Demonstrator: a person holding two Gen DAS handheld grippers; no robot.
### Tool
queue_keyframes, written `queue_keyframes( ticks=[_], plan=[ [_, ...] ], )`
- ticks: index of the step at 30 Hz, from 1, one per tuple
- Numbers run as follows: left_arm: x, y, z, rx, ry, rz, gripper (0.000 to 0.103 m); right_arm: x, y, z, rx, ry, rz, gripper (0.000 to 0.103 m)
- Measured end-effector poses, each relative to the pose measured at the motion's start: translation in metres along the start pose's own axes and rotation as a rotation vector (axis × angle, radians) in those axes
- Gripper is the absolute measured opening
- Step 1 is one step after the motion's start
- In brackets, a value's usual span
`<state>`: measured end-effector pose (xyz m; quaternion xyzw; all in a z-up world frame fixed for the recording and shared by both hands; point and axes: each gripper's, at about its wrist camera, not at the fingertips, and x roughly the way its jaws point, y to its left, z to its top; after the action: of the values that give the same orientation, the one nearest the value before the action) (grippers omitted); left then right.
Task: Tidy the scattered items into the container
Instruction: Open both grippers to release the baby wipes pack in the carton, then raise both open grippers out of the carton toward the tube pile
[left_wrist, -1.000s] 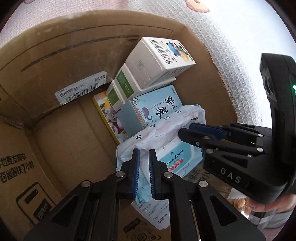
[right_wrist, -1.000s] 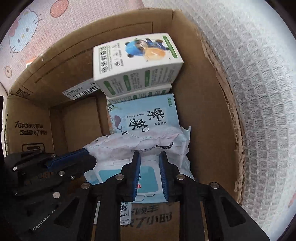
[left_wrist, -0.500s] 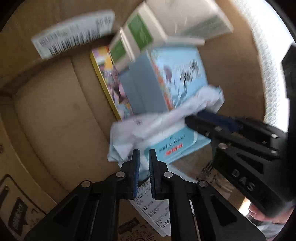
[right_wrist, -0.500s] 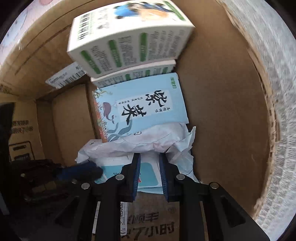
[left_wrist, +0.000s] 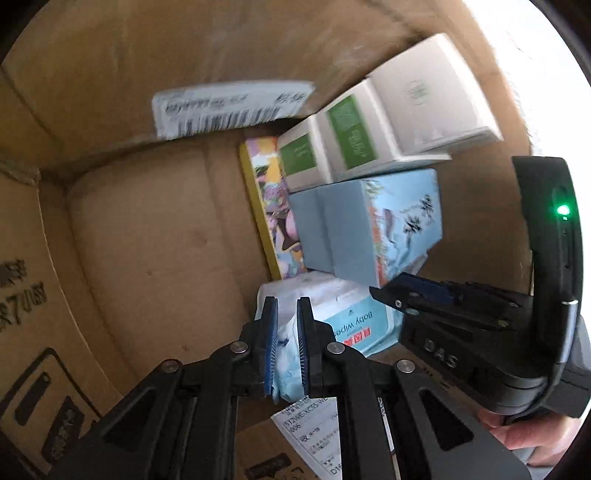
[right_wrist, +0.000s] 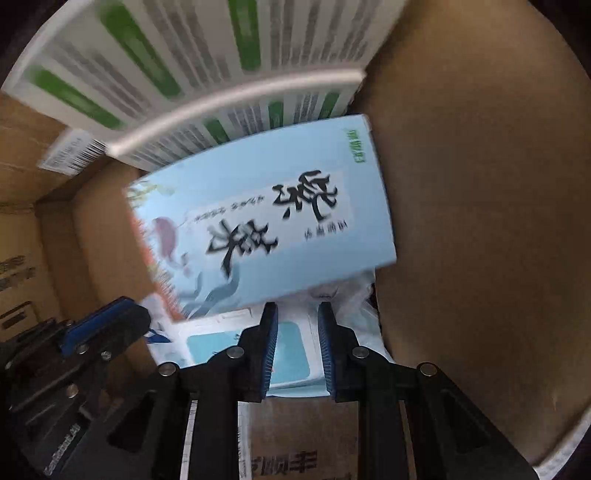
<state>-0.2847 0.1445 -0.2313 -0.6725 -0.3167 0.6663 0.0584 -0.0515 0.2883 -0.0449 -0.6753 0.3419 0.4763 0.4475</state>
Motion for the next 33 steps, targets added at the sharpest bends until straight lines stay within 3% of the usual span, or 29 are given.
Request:
queue_keyframes(
  ticks=[3, 8, 16, 21, 24, 28, 32, 33],
  plan=[
    [0.005, 0.011, 0.006, -0.070, 0.023, -0.027, 0.011, 0.001, 0.006, 0.007, -0.010, 0.019, -0.030, 0.018],
    [0.008, 0.014, 0.014, -0.081, 0.049, -0.048, 0.011, 0.001, 0.017, 0.014, -0.102, 0.033, -0.088, 0.018],
    [0.002, 0.011, 0.019, -0.044, 0.060, -0.037, 0.012, -0.006, 0.021, 0.016, -0.168, 0.003, -0.103, 0.018],
    [-0.018, 0.010, 0.020, -0.047, 0.071, -0.038, 0.012, -0.018, 0.014, 0.009, -0.154, -0.007, -0.040, 0.018],
    [-0.033, 0.001, 0.020, 0.003, 0.061, -0.047, 0.016, -0.039, 0.016, -0.003, -0.298, -0.068, -0.062, 0.018],
    [-0.056, -0.013, 0.015, 0.091, -0.037, -0.003, 0.035, -0.078, 0.017, -0.018, -0.420, -0.213, -0.144, 0.018],
    [-0.068, -0.021, 0.010, 0.167, -0.055, 0.026, 0.038, -0.116, 0.017, -0.036, -0.426, -0.332, -0.134, 0.019],
    [-0.074, -0.022, 0.010, 0.191, -0.068, 0.034, 0.038, -0.123, 0.018, -0.040, -0.510, -0.371, -0.127, 0.019]
  ],
)
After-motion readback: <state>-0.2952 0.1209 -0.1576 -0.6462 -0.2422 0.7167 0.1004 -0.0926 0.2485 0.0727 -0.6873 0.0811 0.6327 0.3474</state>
